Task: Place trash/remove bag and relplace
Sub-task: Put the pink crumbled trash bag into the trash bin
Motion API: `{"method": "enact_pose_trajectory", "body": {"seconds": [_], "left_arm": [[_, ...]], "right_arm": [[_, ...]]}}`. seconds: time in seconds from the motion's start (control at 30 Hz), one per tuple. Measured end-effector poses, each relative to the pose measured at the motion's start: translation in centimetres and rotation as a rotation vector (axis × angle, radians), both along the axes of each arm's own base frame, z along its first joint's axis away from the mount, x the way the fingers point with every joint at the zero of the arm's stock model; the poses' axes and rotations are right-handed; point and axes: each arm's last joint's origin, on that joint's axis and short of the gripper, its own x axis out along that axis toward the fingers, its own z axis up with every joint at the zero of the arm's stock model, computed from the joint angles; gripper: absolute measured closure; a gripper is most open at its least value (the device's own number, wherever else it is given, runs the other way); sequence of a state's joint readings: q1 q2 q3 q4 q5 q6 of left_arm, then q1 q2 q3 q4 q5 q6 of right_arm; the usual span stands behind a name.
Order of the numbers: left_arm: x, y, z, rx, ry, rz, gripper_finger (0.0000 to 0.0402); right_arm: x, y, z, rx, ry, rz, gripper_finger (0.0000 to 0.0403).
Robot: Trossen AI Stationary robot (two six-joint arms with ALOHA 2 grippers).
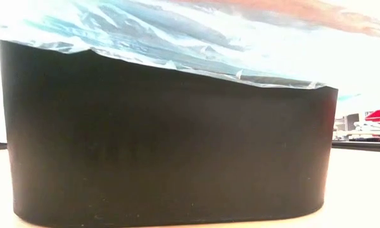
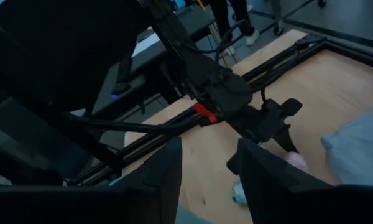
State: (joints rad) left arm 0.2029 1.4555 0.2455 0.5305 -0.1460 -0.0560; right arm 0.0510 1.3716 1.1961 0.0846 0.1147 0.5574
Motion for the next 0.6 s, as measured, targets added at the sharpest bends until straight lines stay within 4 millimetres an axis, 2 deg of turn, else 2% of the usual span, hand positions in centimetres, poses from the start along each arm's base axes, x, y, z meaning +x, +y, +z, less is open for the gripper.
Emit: {"method": "enact_pose_trajectory", "body": {"seconds": [0.13, 0.33, 0.43, 0.6], "left_arm": [[-0.2, -0.1, 0.4, -0.087, -0.037, 0.025, 0.0342], [-0.4, -0.4, 2.5, -0.22, -0.075, 0.035, 0.0346], [-0.8, -0.6, 4.3, -0.237, -0.056, 0.026, 0.0345], [-1.5, -0.7, 9.4, -0.181, -0.04, -0.026, 0.0345]], "right_arm": [[0.0, 0.0, 0.0, -0.01, -0.001, 0.0, 0.0286], [0.0, -0.2, 0.0, -0.033, -0.002, -0.028, 0.0311], [0.0, -0.8, 0.1, -0.055, -0.001, -0.044, 0.0327], [0.0, -1.9, -0.1, -0.073, 0.014, 0.016, 0.0363]]}}
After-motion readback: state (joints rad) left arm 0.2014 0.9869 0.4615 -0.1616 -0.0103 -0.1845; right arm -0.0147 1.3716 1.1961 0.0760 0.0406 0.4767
